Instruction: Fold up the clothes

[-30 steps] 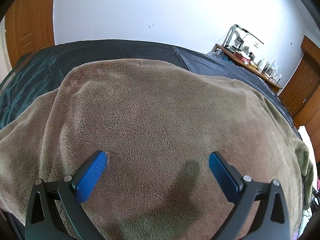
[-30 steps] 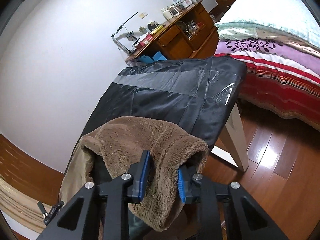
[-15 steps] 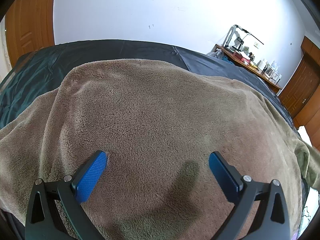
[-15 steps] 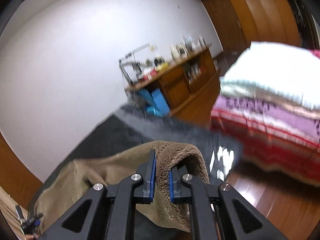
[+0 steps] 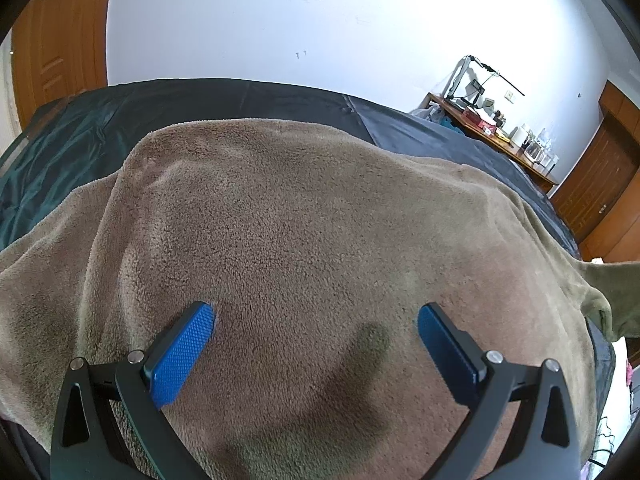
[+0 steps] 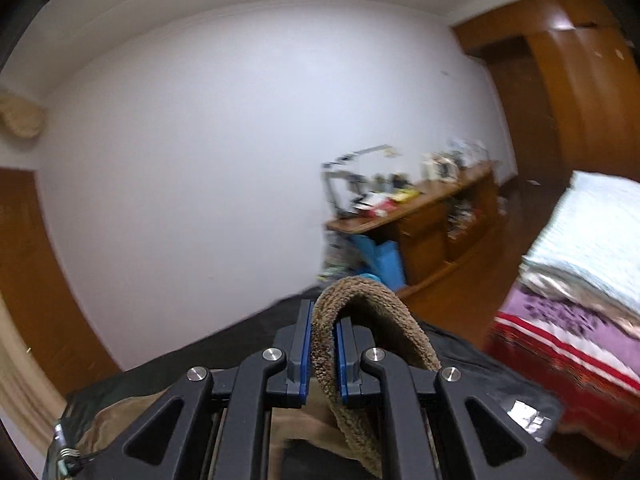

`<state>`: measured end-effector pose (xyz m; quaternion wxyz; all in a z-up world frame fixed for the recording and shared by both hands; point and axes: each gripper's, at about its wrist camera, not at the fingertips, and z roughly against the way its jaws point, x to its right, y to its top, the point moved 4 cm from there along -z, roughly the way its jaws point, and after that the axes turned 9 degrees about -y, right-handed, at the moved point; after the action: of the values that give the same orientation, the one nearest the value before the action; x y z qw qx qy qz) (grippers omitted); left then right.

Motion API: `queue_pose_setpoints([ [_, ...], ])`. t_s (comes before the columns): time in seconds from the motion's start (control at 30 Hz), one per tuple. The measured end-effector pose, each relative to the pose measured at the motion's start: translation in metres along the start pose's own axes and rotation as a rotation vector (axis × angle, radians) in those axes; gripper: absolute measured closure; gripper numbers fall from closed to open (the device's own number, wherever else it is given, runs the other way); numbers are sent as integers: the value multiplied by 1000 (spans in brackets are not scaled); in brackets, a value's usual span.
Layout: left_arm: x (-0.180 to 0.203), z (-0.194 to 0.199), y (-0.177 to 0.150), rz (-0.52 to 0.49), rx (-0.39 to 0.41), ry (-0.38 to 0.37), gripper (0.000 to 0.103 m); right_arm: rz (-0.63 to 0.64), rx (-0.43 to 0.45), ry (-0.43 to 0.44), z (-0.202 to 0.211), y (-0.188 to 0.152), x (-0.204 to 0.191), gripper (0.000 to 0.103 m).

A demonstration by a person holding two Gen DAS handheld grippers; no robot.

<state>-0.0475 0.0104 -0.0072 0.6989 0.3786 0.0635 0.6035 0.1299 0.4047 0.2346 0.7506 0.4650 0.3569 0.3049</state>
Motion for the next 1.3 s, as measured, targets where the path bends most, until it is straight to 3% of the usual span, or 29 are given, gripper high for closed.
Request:
queue_pose_setpoints([
  [0.2, -2, 9, -1, 50, 1, -55, 0, 120, 9, 191, 12, -8, -96, 92],
  [0.4, 6, 22, 0, 89, 6, -175, 0, 244, -136, 348, -11, -68, -181, 92],
  [0.6, 11, 30, 0, 131, -4, -289, 0, 321, -282, 421, -43, -138, -233, 92],
  [0.8, 12, 29, -1, 185, -28, -377, 0, 518, -402, 450, -54, -220, -267, 91],
  [0.97, 14, 24, 0, 186, -45, -386, 0, 663, -522, 461, -60, -273, -272, 87],
  [1.0, 15, 23, -1, 187, -49, -385, 0, 674, -541, 479, -54, -280, -271, 84],
  [1.07, 15, 22, -2, 186, -52, -381, 0, 679, -585, 526, -47, -294, -268, 66],
  [1.1, 15, 22, -2, 185, -54, -380, 0, 670, -597, 549, -43, -297, -264, 40],
  [1.13, 15, 22, -2, 184, -56, -378, 0, 659, -606, 570, -39, -299, -260, 25],
  [1.3, 19, 21, -2, 169, -62, -379, 0, 631, -607, 678, -16, -301, -246, 25],
])
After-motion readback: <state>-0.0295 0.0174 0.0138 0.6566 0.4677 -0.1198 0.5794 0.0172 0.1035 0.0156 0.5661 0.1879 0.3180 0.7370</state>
